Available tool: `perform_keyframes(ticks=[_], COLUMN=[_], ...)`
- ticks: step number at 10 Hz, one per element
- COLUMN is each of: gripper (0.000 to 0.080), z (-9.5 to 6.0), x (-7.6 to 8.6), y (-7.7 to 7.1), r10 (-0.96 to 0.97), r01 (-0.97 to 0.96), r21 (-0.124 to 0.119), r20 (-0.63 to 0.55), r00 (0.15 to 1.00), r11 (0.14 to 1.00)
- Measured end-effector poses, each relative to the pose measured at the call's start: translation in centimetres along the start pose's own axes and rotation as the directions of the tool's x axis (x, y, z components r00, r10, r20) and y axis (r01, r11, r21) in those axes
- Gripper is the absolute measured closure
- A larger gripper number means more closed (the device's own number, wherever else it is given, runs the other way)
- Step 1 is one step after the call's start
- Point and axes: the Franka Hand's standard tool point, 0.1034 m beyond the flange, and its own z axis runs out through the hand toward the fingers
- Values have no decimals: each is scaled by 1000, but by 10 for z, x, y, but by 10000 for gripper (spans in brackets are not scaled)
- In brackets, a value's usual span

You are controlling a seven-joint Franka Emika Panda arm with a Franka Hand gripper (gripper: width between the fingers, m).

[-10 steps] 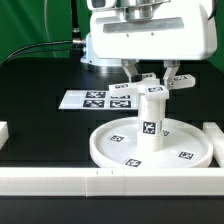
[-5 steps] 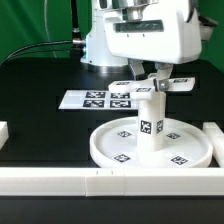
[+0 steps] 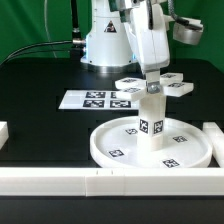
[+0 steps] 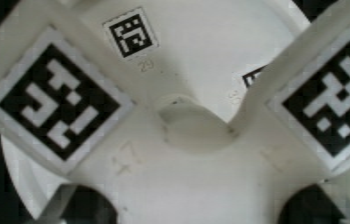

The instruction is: Assemble round table

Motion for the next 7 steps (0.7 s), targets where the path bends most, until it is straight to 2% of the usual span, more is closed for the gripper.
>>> perform_keyframes(ticks=[1, 2, 3, 5, 7], gripper=[249, 169, 169, 153, 151], z=[0, -3, -10, -20, -17], x=[-1, -5, -8, -12, -12], y=[1, 0, -3, -6, -5], r10=[-26, -54, -81, -108, -125], r01=[26, 55, 81, 109, 126], r21=[-8, -26, -28, -15, -20], r20=[2, 17, 29, 39, 39], r00=[1000, 998, 996, 993, 991], r11=[1000, 998, 996, 994, 992])
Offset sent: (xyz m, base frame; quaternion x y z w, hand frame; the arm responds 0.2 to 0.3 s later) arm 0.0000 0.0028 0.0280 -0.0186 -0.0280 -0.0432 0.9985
